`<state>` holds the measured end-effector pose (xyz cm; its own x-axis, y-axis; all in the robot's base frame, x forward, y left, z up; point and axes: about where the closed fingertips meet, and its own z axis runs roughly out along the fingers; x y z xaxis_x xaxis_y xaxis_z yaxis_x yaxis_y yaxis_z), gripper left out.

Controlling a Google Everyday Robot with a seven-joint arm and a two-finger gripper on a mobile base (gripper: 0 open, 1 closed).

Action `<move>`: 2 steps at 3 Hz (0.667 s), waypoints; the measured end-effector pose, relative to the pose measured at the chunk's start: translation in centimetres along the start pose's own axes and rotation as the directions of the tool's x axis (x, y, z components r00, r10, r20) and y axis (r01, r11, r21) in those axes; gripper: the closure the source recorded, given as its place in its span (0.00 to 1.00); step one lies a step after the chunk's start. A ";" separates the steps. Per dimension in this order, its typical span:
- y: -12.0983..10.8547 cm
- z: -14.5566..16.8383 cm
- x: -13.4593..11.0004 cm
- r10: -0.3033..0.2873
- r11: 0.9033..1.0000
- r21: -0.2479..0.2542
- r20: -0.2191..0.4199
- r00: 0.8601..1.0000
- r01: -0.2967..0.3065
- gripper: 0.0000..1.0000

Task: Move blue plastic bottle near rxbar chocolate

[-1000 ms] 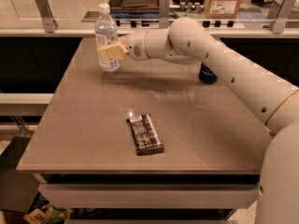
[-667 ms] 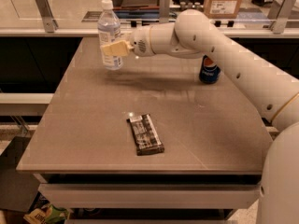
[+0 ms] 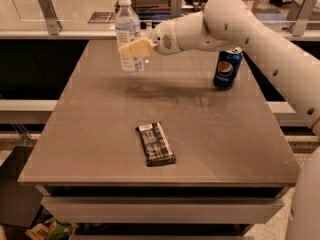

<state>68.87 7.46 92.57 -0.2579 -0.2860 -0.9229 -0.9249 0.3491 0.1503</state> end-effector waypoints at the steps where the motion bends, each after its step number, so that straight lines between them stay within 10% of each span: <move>1: 1.3 -2.3 0.3 0.027 1.000 0.010 -0.027 0.999 -0.026 1.00; 2: 2.9 -4.0 1.0 0.064 0.998 0.024 -0.034 0.997 -0.064 1.00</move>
Offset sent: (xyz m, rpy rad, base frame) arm -0.0697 -0.0487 0.0105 -0.0218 0.1085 -0.0808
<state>64.79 4.66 93.54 -0.3262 -0.2932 -0.8987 -0.8997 0.3880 0.2000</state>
